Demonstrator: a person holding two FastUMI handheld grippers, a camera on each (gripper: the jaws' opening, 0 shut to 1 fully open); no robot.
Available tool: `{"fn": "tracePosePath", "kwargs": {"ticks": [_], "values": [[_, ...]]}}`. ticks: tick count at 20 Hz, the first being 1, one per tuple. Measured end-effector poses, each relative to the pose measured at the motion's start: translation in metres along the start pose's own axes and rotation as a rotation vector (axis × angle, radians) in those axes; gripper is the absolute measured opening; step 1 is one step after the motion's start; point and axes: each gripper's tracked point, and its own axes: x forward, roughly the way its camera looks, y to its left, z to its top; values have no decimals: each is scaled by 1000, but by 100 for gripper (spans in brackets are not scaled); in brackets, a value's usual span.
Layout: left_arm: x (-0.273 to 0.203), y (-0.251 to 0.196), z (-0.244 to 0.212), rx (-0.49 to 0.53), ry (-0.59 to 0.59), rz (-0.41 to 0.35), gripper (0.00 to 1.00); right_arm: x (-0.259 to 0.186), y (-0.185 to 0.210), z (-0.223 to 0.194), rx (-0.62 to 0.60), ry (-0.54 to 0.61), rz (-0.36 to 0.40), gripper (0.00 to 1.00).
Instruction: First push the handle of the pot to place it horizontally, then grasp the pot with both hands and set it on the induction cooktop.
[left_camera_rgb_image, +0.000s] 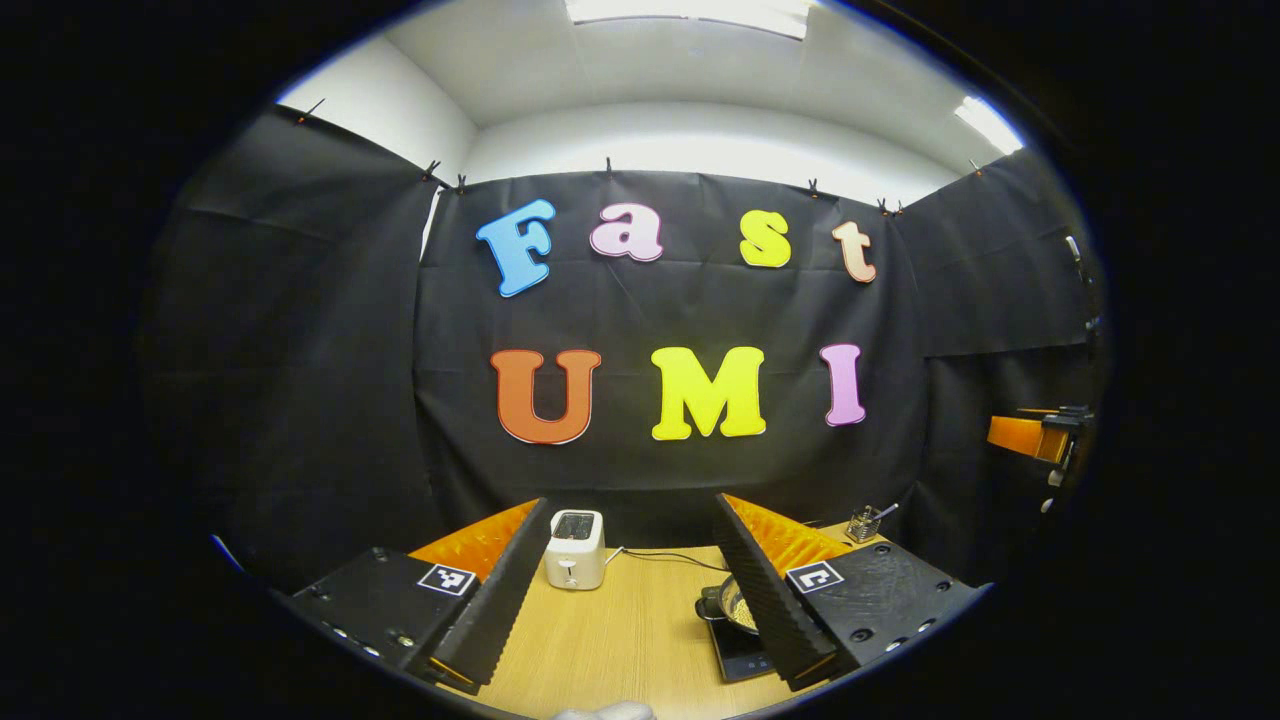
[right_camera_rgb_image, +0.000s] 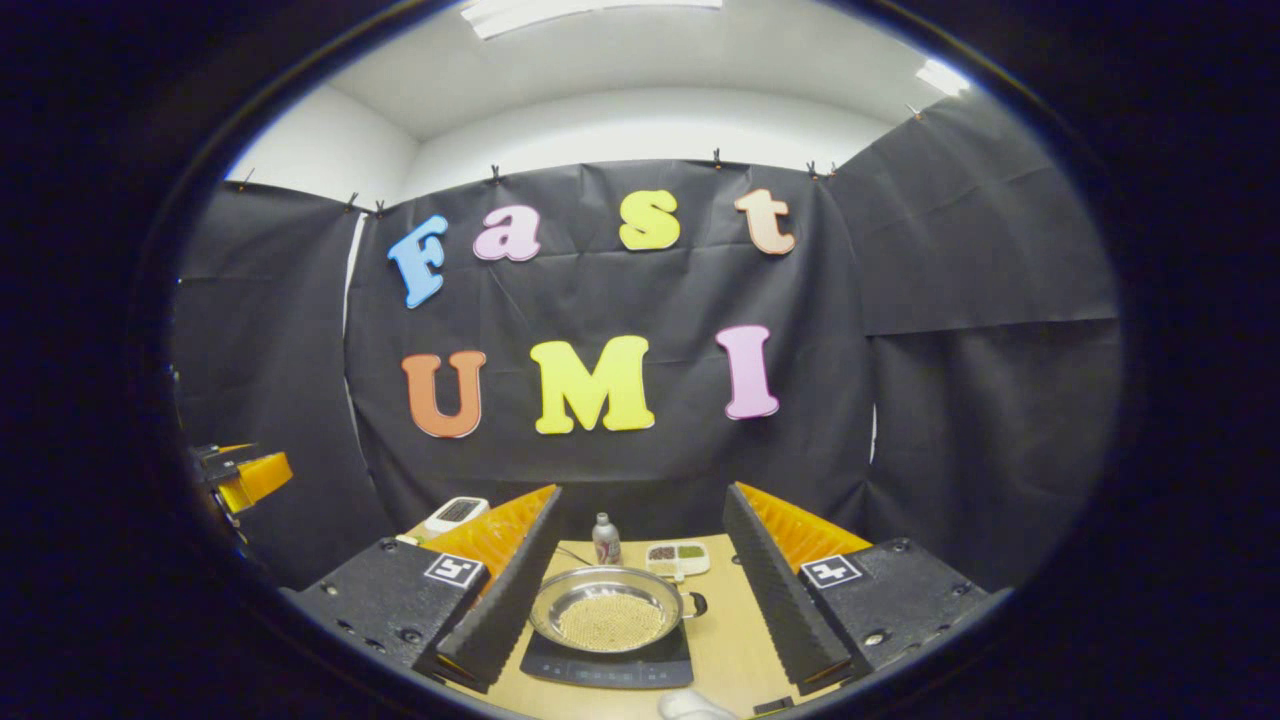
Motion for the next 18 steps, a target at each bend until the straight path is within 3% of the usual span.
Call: {"fn": "tracePosePath", "kwargs": {"ticks": [18], "values": [[5, -20, -10, 12, 34, -36, 97, -4, -4, -7, -34, 11, -5, 99]]}}
